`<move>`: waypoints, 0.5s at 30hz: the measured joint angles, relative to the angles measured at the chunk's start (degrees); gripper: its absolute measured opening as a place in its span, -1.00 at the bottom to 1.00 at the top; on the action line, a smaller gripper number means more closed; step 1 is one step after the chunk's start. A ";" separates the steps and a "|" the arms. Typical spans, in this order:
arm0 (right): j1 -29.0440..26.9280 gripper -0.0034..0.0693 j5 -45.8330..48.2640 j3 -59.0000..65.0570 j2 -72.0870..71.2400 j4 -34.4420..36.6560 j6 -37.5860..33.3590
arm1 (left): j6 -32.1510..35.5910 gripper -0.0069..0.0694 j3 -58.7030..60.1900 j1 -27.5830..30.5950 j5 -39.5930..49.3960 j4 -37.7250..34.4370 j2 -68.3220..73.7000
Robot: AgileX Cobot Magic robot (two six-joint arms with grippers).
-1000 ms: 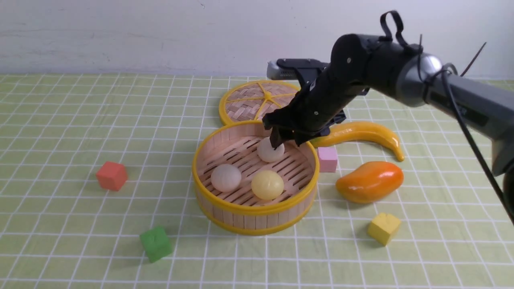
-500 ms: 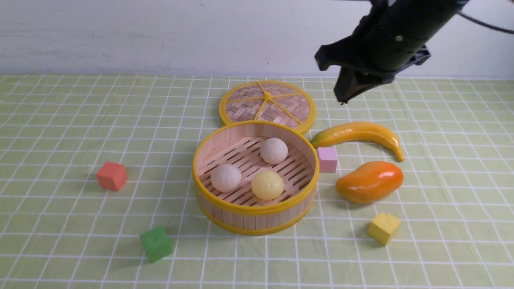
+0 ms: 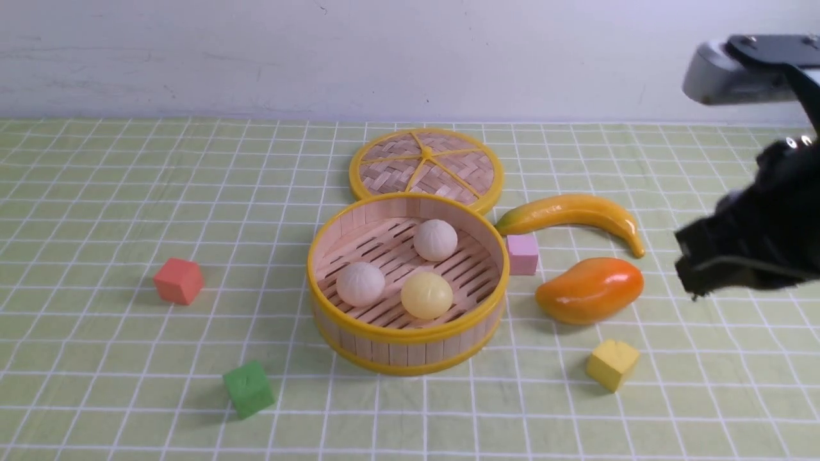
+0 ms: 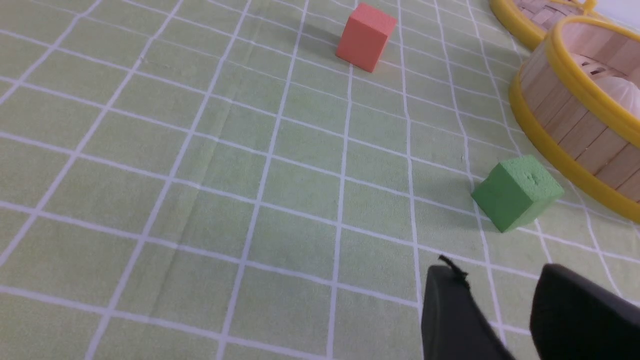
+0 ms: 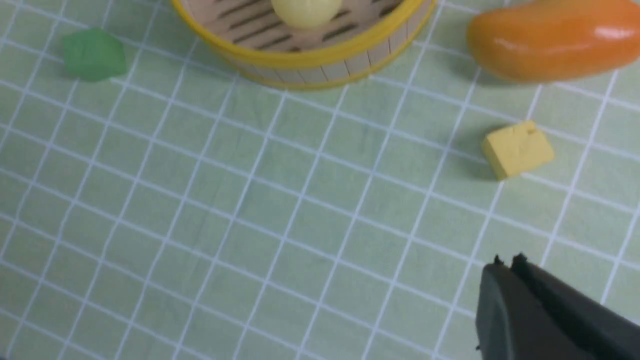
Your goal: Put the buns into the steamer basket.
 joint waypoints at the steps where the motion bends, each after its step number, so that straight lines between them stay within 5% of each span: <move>1: 0.00 -0.96 1.37 0.58 -0.74 0.00 0.00 | 0.00 -0.20 0.00 0.00 0.00 0.00 0.00; 9: 0.00 -0.95 6.85 1.19 -2.00 -0.31 -0.77 | 0.00 -0.20 0.00 0.00 0.00 0.00 0.00; 15: -3.60 -0.94 -0.50 3.37 -4.94 -2.04 -10.85 | 0.00 -0.20 0.00 0.00 0.00 0.00 0.00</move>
